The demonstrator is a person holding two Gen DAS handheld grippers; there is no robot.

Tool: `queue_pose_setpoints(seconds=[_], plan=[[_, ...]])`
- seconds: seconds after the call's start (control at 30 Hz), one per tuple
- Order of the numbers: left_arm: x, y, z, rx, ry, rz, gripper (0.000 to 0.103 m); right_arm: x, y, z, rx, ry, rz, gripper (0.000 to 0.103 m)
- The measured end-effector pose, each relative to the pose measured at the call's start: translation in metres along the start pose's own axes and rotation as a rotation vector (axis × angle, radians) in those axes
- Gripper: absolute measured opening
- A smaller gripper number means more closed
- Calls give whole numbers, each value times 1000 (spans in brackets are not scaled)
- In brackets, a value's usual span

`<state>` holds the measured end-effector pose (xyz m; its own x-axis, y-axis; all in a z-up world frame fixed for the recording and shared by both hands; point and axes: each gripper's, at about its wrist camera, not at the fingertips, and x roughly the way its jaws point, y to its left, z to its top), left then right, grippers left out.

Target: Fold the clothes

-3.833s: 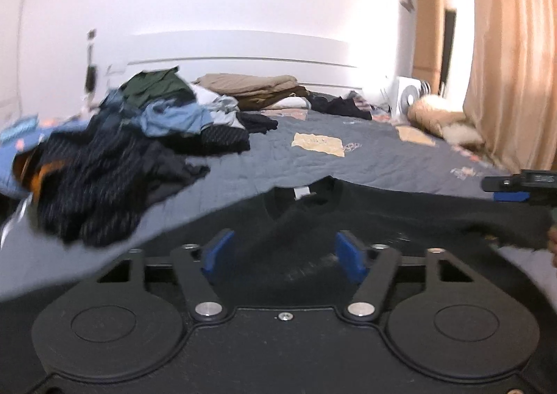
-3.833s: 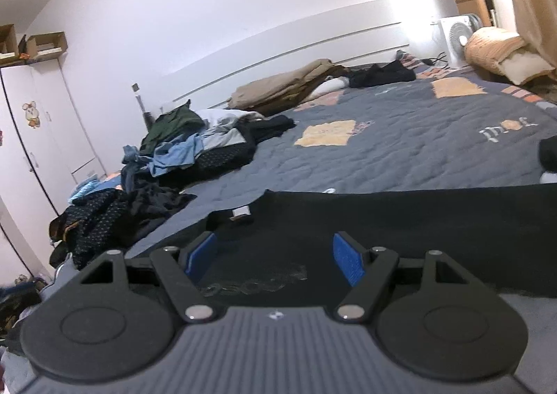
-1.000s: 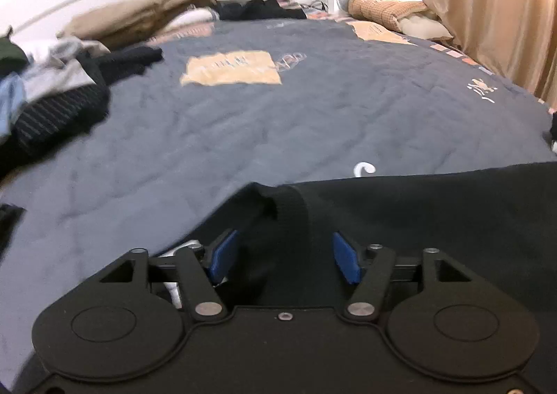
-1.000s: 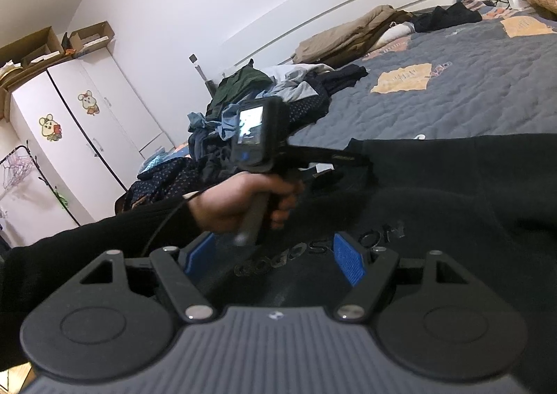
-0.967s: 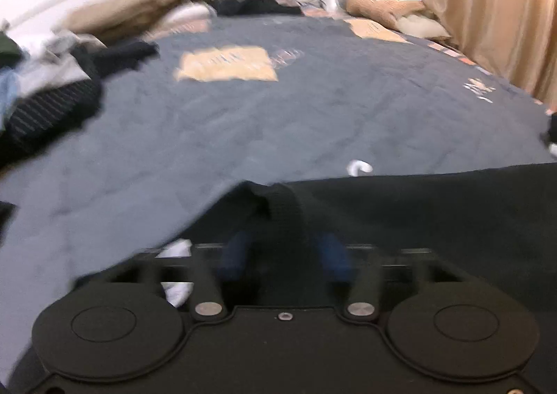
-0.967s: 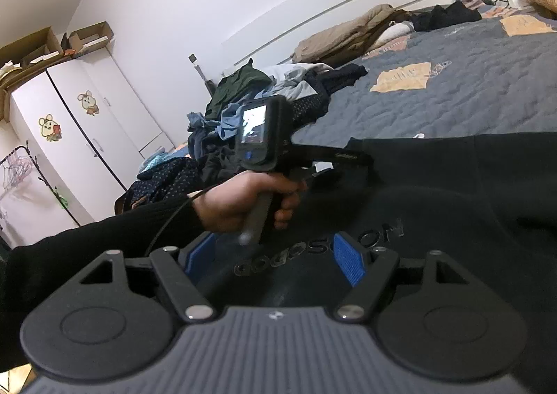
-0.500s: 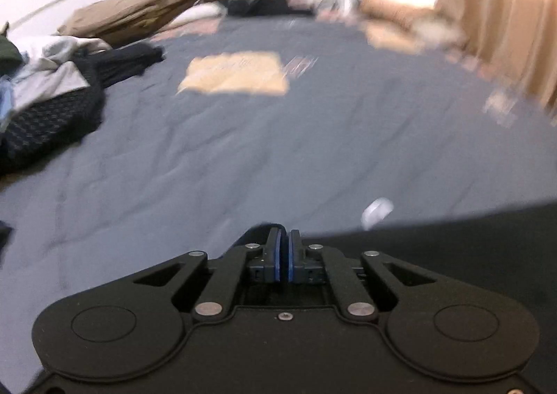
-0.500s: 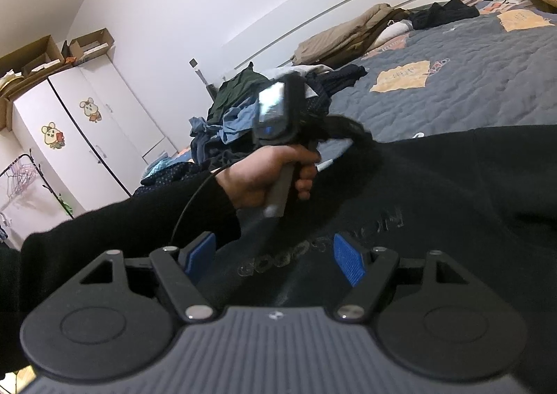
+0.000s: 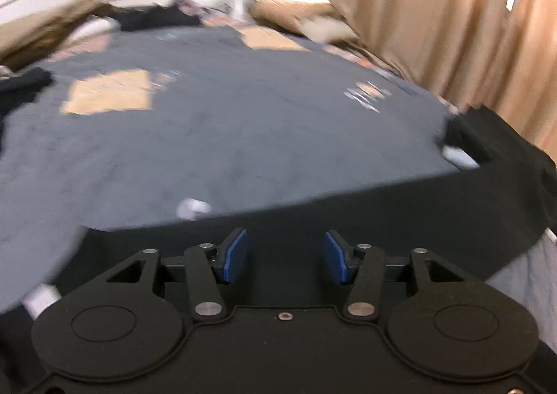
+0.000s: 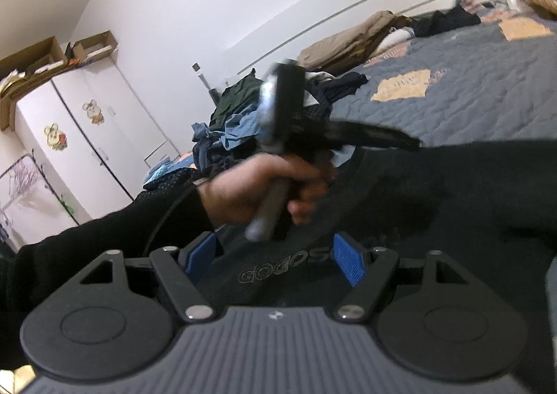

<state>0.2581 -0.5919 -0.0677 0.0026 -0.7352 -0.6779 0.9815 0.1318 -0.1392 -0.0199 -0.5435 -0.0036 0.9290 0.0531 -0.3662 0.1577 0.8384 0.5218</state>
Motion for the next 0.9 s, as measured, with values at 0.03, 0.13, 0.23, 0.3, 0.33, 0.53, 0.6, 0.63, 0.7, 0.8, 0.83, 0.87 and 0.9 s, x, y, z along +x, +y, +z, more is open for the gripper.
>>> queue_pose_setpoints(seconds=[0.03,0.13,0.23,0.3,0.33,0.53,0.6,0.63,0.7,0.8,0.83,0.87,0.9], plan=[[9,-9,-2,-2,15,-15,52,-5,0,3,-18,-7,-5,74],[32,-26,-5,-23,15,-13,52,-23,-8,12,-33,-49,-23,74],[46,-38,-8,-68,13,25,52,-37,-19,17,-12,-89,-67,74],[60,-39,-5,-79,27,56,49,-44,-24,19,-12,-106,-104,75],[65,-41,-4,-81,38,72,37,-46,-26,19,-19,-107,-124,75],[76,-37,-11,-118,35,104,10,-51,-37,22,-17,-123,-185,75],[74,-38,-8,-117,6,102,0,-54,-40,23,-8,-137,-206,75],[72,-38,-6,-121,-17,115,0,-55,-42,23,-4,-143,-217,75],[69,-37,-1,-131,-49,132,0,-57,-47,23,7,-152,-243,75],[68,-35,8,-147,-56,130,0,-58,-54,22,25,-157,-283,75],[68,-36,11,-146,-51,122,0,-58,-56,22,30,-158,-297,75],[65,-37,12,-141,-63,126,0,-57,-58,22,31,-156,-310,75],[62,-37,13,-153,-67,107,0,-57,-59,21,28,-153,-320,75]])
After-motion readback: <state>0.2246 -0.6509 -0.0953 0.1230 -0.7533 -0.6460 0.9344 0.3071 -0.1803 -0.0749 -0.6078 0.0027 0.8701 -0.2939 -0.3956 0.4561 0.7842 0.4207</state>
